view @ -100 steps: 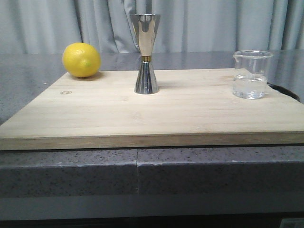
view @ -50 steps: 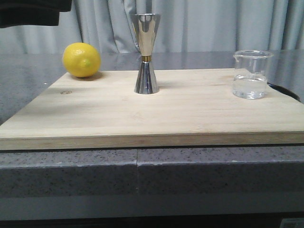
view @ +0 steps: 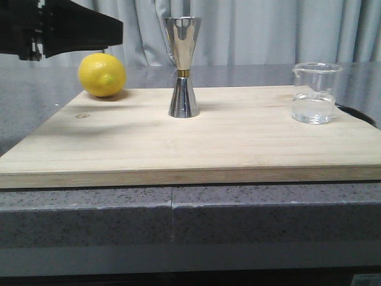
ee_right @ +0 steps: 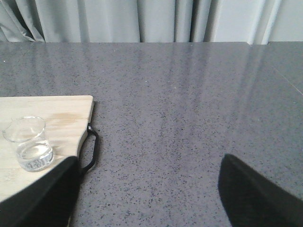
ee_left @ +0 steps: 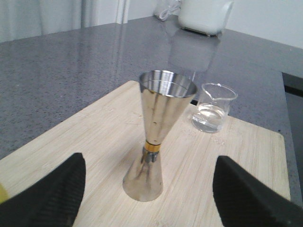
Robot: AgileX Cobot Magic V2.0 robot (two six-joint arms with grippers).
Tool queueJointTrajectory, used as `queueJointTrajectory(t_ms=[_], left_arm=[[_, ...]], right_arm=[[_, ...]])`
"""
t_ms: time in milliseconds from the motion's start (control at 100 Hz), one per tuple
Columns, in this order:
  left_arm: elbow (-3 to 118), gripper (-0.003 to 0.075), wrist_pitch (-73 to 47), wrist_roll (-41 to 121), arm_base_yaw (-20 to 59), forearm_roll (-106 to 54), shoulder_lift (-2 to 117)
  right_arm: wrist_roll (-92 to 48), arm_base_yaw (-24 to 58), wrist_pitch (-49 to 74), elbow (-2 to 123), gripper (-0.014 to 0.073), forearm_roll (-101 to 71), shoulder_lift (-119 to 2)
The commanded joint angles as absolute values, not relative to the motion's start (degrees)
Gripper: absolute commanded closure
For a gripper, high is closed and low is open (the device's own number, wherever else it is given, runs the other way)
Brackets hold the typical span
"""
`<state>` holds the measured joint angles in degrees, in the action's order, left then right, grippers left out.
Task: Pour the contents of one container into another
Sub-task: 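Reach the left gripper to the steel jigger and grasp its waist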
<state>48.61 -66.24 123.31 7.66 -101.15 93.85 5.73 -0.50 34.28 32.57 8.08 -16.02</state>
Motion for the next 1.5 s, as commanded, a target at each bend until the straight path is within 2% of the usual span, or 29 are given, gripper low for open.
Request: queueJointTrajectory(t_ms=[0, 650, 1060, 1140, 1350, 1490], left_arm=[[50.3, 0.0210, -70.8, 129.9, 9.8, -106.2, 93.4], [65.4, 0.0210, -69.4, 129.1, 18.8, -106.2, 108.5], [69.5, 0.0213, -67.8, 127.1, 21.1, -106.2, 110.8], [69.5, 0.0254, -67.8, 127.1, 21.1, -106.2, 110.8], [69.5, 0.0444, -67.9, 127.1, 21.1, -106.2, 110.8], [69.5, 0.0510, -69.7, 127.1, 21.1, -106.2, 110.8]], right_arm=[[5.3, -0.9, 30.2, 34.6, 0.0046, 8.6, -17.0], [5.3, -0.9, 30.4, 34.6, 0.0046, 8.6, -17.0], [5.3, -0.9, 31.0, 34.6, 0.0046, 8.6, -17.0], [5.3, -0.9, 31.0, 34.6, 0.0046, 8.6, -17.0], [5.3, -0.9, 31.0, 34.6, 0.0046, 8.6, -17.0], [5.3, -0.9, 31.1, 34.6, 0.0046, 8.6, -17.0]])
